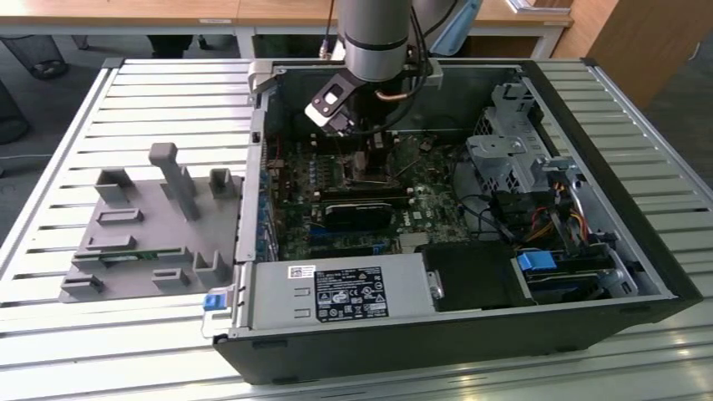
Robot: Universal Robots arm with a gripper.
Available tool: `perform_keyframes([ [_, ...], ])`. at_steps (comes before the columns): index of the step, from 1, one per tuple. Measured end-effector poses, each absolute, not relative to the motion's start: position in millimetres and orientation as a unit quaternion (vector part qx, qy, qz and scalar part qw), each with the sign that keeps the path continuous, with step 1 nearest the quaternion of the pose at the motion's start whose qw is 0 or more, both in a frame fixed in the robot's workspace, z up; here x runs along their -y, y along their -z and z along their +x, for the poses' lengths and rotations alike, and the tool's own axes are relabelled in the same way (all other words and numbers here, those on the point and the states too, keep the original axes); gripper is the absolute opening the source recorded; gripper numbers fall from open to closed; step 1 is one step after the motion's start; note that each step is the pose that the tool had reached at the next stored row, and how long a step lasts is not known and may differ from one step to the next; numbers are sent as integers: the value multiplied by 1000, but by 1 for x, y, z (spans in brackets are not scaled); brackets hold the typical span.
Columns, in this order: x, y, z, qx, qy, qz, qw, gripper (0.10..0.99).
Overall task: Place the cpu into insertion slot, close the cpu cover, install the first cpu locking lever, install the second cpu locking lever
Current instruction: 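Place the cpu into insertion slot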
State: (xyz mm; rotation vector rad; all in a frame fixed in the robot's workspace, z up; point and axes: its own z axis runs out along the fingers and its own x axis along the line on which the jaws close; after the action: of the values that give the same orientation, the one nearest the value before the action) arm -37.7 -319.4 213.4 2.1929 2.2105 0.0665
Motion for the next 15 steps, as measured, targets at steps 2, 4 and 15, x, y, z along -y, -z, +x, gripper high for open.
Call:
perform_keyframes([
  [2, 319, -211, -38, -708, -21, 706, 14, 537],
  [4, 319, -209, -38, -707, -21, 707, 14, 537],
  [15, 319, -203, -39, -705, -21, 708, 14, 537],
])
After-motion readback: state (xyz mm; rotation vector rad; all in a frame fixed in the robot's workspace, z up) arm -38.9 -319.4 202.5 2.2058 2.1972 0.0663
